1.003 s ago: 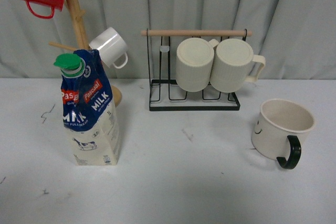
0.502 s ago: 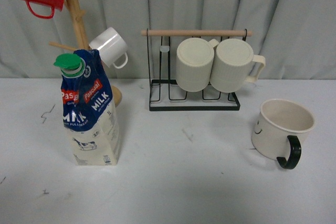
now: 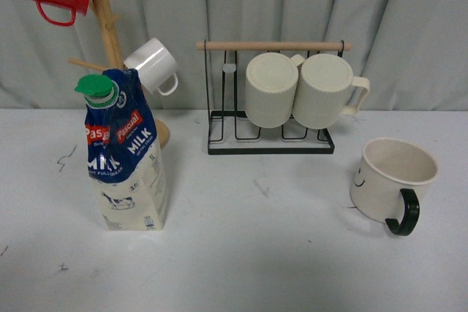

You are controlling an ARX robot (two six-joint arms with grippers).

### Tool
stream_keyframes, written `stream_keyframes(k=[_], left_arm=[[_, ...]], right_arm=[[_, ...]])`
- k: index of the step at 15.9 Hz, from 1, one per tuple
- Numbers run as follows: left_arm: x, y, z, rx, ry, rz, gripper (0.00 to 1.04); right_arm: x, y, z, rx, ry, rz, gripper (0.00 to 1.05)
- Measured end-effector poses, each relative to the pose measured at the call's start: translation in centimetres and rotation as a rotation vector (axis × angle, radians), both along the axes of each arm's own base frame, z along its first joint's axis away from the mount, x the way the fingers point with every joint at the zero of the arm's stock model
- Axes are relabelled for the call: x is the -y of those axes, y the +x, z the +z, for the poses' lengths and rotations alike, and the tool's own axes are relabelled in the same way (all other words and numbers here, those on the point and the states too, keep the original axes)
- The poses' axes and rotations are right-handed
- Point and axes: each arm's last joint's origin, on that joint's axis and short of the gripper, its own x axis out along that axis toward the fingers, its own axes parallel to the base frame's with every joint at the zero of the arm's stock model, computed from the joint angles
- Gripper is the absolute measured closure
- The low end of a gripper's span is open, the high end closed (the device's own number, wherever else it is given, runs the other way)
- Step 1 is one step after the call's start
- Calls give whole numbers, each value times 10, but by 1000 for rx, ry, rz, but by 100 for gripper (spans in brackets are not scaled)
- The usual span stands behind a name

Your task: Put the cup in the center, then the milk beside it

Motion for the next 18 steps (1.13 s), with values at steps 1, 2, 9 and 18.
stream_keyframes(k=[1, 2, 9, 18], left_arm=[[0, 0, 0, 0, 0, 0, 7], [0, 0, 0, 0, 0, 0, 7], [0, 0, 0, 0, 0, 0, 7], [0, 0, 0, 0, 0, 0, 7]], right_arm=[[0, 0, 0, 0, 0, 0, 6], [0, 0, 0, 0, 0, 0, 6], [0, 0, 0, 0, 0, 0, 6], [30, 105, 91, -2, 120, -148, 6]])
